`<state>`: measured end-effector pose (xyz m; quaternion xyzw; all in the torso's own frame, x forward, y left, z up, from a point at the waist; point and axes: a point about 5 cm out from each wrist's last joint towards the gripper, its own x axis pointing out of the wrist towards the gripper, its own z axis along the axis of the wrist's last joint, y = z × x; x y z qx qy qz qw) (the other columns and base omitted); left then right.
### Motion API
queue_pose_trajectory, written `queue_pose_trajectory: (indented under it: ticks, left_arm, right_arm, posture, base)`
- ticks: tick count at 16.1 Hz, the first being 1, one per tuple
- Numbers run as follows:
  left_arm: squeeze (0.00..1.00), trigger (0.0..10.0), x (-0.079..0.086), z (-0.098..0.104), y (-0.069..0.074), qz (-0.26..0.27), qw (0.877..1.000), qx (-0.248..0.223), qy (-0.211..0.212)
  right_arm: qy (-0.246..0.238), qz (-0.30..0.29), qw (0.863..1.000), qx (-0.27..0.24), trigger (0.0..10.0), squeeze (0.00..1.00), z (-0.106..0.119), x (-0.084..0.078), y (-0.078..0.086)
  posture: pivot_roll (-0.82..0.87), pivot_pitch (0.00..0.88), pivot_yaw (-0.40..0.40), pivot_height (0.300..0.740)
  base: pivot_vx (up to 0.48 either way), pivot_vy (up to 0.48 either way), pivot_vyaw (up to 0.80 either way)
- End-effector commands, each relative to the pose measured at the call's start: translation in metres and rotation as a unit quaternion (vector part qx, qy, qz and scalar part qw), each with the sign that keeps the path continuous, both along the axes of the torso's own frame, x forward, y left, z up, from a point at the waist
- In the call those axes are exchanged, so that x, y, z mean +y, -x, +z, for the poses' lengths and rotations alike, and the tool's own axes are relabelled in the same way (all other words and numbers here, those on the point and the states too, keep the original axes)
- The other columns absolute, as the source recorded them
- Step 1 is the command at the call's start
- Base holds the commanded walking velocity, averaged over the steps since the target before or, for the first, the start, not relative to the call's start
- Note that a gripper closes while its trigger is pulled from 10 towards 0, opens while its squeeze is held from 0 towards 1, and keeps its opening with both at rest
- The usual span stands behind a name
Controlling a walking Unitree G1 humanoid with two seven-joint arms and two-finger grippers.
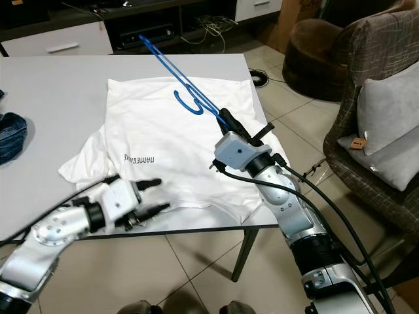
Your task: Hang hanger
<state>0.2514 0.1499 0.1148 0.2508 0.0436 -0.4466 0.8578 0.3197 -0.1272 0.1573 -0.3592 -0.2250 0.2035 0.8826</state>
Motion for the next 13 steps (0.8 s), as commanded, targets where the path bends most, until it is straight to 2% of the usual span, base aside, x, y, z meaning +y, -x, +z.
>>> queue_pose_trajectory:
  ticks: [1,3,8,10,12,13]
  left_arm:
    - [0.0,10.0,0.004,0.001,-0.004,0.016,1.0,0.003,0.003]
    - [0.0,10.0,0.007,0.0,-0.005,0.021,1.0,0.01,0.004]
    - [0.0,10.0,0.005,0.003,0.007,-0.011,0.999,0.037,0.011]
    - [0.0,10.0,0.006,0.004,0.014,-0.032,0.998,0.048,0.002]
    - [0.0,10.0,0.008,0.005,0.017,-0.046,0.997,0.059,-0.01]
    - [0.0,10.0,0.008,0.006,0.019,-0.057,0.996,0.064,-0.018]
  right_arm:
    - [-0.01,-0.003,1.0,-0.002,10.0,0.0,0.003,-0.002,0.001]
    - [-0.011,-0.005,1.0,0.003,10.0,0.0,0.002,-0.005,0.003]
    - [0.014,0.01,1.0,0.017,10.0,0.0,0.009,-0.032,0.014]
    - [0.049,0.033,0.998,0.01,10.0,0.0,0.016,-0.045,0.027]
    - [0.114,0.058,0.992,-0.009,10.0,0.0,0.022,-0.054,0.041]
    - [0.166,0.083,0.982,-0.016,10.0,0.0,0.024,-0.061,0.054]
  posture:
    - [-0.01,0.076,0.04,0.74]
    - [-0.01,0.077,0.042,0.74]
    - [-0.02,0.086,0.047,0.74]
    - [-0.03,0.091,0.052,0.74]
    - [-0.03,0.091,0.059,0.74]
    - [-0.05,0.092,0.064,0.74]
  base:
    - [0.0,0.0,0.0]
    - [0.0,0.0,0.0]
    - [0.0,0.0,0.0]
    - [0.0,0.0,0.0]
    - [0.0,0.0,0.0]
    - [0.0,0.0,0.0]
